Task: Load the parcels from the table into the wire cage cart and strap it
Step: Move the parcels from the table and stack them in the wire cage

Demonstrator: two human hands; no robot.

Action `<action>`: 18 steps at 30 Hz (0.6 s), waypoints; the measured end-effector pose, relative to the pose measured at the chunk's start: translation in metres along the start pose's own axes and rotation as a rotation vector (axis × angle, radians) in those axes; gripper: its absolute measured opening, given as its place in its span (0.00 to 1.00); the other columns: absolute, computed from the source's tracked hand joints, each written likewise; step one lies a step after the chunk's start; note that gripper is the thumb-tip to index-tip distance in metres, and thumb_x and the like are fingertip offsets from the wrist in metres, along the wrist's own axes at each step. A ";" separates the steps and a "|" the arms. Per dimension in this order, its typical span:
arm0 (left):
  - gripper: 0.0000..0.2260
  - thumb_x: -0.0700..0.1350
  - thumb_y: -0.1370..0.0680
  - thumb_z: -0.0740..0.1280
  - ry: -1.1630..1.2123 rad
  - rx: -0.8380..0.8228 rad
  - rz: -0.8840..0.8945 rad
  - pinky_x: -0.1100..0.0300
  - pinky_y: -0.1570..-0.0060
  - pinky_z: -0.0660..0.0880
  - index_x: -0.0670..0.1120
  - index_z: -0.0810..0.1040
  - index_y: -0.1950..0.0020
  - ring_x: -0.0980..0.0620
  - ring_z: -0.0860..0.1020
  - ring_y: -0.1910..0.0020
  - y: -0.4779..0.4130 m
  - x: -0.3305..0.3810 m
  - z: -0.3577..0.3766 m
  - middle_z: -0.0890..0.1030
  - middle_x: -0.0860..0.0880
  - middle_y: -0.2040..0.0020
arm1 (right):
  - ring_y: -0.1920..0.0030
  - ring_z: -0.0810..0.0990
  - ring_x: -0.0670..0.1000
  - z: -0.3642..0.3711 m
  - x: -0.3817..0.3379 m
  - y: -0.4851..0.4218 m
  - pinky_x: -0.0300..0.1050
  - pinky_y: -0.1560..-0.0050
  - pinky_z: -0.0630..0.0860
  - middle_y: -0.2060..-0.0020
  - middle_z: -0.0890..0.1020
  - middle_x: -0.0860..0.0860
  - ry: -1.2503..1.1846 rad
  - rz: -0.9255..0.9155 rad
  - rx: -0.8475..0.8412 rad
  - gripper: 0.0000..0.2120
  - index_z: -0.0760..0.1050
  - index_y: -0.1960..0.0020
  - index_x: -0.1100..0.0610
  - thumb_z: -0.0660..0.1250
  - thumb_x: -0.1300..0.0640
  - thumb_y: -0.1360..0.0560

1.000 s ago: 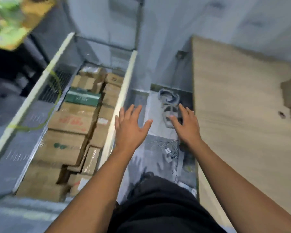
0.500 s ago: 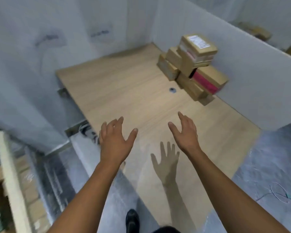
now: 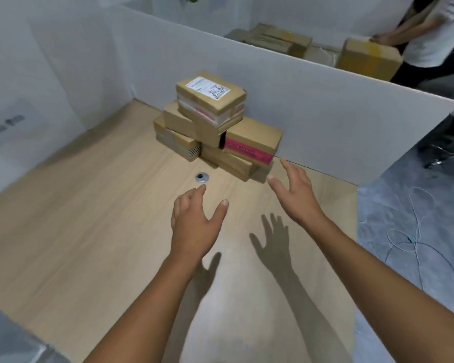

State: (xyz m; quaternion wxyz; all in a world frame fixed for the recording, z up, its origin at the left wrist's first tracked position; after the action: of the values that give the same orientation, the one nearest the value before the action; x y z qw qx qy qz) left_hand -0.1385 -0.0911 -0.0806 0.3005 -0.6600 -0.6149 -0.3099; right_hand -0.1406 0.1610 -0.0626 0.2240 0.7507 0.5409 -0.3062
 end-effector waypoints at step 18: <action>0.37 0.66 0.21 0.63 0.193 -0.334 0.002 0.41 0.25 0.66 0.51 0.58 0.17 0.50 0.59 0.19 -0.217 -0.017 0.114 0.59 0.51 0.18 | 0.22 0.63 0.61 0.043 0.016 -0.290 0.61 0.24 0.65 0.21 0.65 0.56 0.413 0.203 -0.105 0.36 0.58 0.17 0.51 0.59 0.34 0.19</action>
State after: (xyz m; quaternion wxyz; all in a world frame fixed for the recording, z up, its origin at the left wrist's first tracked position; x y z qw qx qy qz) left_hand -0.3517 0.0007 -0.1617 0.2446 -0.6687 -0.5224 -0.4692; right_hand -0.4216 0.2342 -0.1063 0.1772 0.8353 0.5120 -0.0933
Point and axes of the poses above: each hand's wrist, its own y-axis away from the middle knuckle, its own z-axis out of the palm, x = y × z, the point moved 5 cm from there along -y, towards the middle knuckle
